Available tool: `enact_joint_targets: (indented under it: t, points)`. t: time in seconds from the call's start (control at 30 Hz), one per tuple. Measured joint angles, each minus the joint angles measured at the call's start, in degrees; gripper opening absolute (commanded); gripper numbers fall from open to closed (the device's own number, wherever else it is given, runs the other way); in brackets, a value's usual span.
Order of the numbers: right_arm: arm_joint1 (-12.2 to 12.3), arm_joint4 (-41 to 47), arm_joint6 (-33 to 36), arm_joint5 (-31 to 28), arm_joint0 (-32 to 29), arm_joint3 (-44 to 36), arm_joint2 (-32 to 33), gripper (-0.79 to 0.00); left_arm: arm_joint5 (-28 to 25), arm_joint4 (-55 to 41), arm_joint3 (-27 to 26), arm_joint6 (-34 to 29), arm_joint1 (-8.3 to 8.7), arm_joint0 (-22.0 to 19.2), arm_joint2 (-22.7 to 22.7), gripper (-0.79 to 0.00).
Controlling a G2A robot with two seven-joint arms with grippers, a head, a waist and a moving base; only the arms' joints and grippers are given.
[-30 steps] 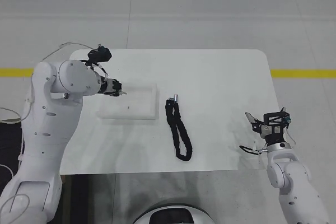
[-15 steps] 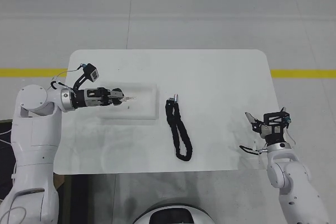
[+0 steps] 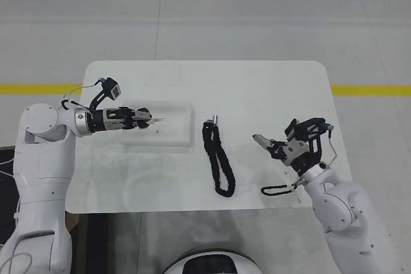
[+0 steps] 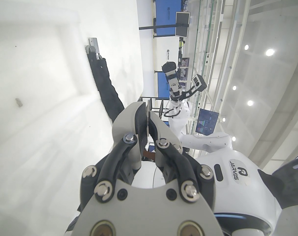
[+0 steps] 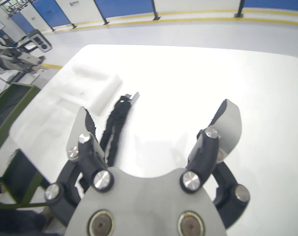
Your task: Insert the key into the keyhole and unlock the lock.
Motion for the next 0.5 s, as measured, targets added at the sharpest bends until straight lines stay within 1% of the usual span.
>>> enact_joint_targets:
  t: [0.07, 0.13, 0.2, 0.3, 0.5]
  points:
    - [-0.64, 1.53, 5.89, 3.09, 5.66, 1.09, -4.33, 0.000, 0.00, 0.00, 0.00, 0.00, 0.00, 0.00, 0.00, -0.785]
    - [-1.34, 3.94, 9.05, 5.70, 10.11, 2.77, -7.76, 0.000, 0.00, 0.00, 0.00, 0.00, 0.00, 0.00, 0.00, -0.785]
    - [-1.97, 5.57, 10.73, 7.46, 14.37, 3.06, -10.50, 0.000, 0.00, 0.00, 0.00, 0.00, 0.00, 0.00, 0.00, -0.785]
    - [-2.07, 2.53, 9.64, 7.85, 15.75, 2.49, -10.93, 0.000, 0.00, 0.00, 0.00, 0.00, 0.00, 0.00, 0.00, -0.785]
    - [-2.05, 2.42, 9.66, 7.77, 15.59, 2.53, -10.85, 0.000, 0.00, 0.00, 0.00, 0.00, 0.00, 0.00, 0.00, -0.785]
